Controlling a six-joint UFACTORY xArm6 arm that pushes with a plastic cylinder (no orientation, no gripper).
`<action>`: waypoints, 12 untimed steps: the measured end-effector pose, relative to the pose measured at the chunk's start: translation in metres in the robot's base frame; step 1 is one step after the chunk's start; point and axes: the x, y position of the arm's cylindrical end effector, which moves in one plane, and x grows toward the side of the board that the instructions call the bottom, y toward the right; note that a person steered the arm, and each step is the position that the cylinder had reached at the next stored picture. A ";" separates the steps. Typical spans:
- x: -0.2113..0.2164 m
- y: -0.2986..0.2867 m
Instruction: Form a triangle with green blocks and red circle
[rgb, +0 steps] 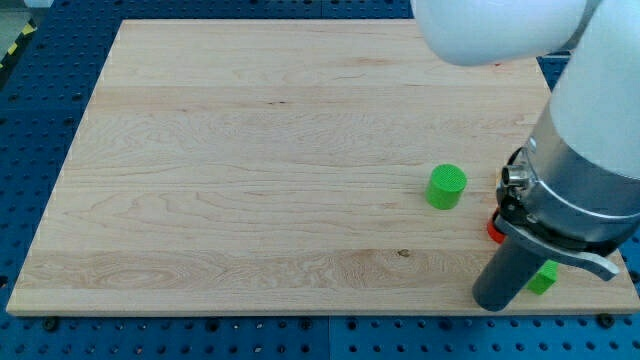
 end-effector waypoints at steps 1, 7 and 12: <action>-0.001 0.080; -0.077 -0.039; -0.066 -0.090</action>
